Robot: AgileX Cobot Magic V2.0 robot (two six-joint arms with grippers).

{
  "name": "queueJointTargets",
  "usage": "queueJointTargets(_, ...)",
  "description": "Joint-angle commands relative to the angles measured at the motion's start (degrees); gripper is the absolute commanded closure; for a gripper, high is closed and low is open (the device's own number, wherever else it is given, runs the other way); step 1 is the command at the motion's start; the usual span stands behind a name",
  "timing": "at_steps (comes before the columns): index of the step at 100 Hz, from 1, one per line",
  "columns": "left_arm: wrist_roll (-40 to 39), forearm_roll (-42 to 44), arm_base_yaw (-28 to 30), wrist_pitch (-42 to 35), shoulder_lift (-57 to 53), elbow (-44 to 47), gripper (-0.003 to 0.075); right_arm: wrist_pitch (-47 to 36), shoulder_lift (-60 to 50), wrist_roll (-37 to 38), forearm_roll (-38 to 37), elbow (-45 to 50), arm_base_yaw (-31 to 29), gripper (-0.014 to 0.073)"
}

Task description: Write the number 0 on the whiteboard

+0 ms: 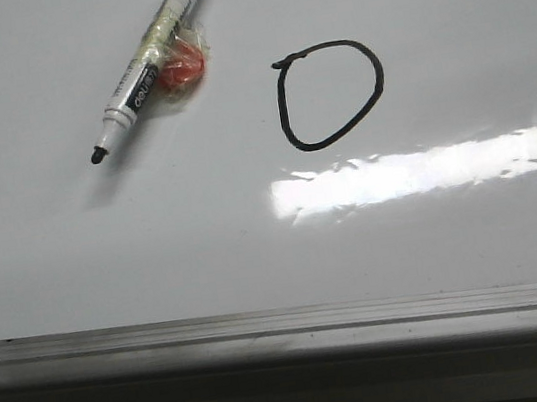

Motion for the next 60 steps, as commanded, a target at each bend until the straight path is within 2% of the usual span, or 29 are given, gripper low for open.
queueJointTargets(1, -0.2, -0.6, 0.2, -4.3, 0.5, -0.3, 0.0740, -4.0, 0.9, -0.8, 1.2, -1.4, -0.4, 0.0651)
queueJointTargets(7, -0.1, 1.0, 0.3, -4.3, 0.5, 0.6, 0.0740, -4.0, 0.9, -0.8, 1.2, -1.4, -0.4, 0.0651)
queueJointTargets(17, 0.4, 7.8, 1.9, -9.8, -1.5, 4.3, 0.0740, -4.0, 0.9, -0.8, 1.2, -1.4, -0.4, 0.0651)
queueJointTargets(31, 0.4, 11.3, 9.4, -32.6, -6.7, 17.1, 0.0740, -4.0, 0.9, -0.8, 1.2, -1.4, -0.4, 0.0651)
queueJointTargets(39, 0.4, 11.4, 14.6, -42.1, -10.7, 25.6, 0.0740, -4.0, 0.9, -0.8, 1.2, -1.4, -0.4, 0.0651)
queueJointTargets(46, 0.4, 12.3, 19.1, -43.7, -14.0, 30.8, 0.0740, -4.0, 0.9, -0.8, 1.2, -1.4, -0.4, 0.0651)
queueJointTargets(60, 0.4, 13.3, 26.7, -41.2, -20.4, 37.7, 0.0740, -4.0, 0.9, -0.8, 1.2, -1.4, -0.4, 0.0651)
